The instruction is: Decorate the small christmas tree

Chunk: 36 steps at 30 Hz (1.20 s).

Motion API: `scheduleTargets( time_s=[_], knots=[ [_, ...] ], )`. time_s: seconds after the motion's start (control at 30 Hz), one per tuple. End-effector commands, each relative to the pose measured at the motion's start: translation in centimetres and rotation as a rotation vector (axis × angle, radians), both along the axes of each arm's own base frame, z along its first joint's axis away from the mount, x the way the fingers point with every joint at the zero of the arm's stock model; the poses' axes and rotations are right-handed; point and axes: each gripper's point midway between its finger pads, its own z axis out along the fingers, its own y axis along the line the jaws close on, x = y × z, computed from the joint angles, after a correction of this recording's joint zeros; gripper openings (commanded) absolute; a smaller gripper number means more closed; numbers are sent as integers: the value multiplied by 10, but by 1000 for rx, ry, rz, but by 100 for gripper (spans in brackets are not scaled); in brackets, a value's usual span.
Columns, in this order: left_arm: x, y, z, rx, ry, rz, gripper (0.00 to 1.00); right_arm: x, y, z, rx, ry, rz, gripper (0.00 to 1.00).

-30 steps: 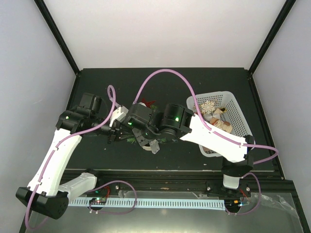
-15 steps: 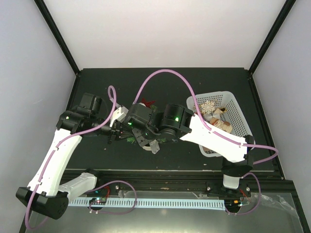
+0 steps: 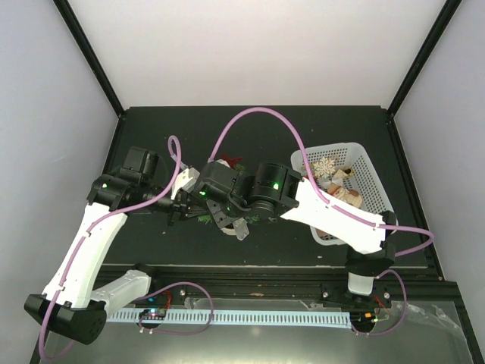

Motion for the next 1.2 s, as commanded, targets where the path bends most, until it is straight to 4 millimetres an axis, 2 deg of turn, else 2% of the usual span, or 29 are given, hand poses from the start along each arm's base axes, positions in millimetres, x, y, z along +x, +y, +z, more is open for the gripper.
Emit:
scheduleTargets(
  time_s=[0.0,0.1,0.23,0.33,0.43,0.57,0.73,0.93,1.07,1.17],
  knots=[
    [-4,1,1,1,-28,-3,2,8,-13,17,27,-53,-53,32],
    [-4,2,-3,14,-28,5,2,10,-18,22,39,-70,-72,35],
    [1,6,-10,52,-33,36,2,16,-31,33,51,-109,-120,45],
    [6,11,-18,99,-39,66,2,24,-47,49,73,-161,-177,50],
    [16,17,-26,131,-31,119,2,32,-71,67,120,-193,-254,54],
    [25,25,-27,140,-30,170,2,37,-96,76,139,-225,-314,54],
    [35,36,-21,144,-55,223,1,38,-113,73,131,-231,-342,55],
    [49,45,-11,133,-70,291,2,38,-119,67,118,-233,-350,55],
    [57,44,-7,112,-66,310,2,39,-122,64,101,-237,-352,55],
    [56,41,-6,89,-61,281,2,39,-125,60,91,-235,-355,55]
  ],
)
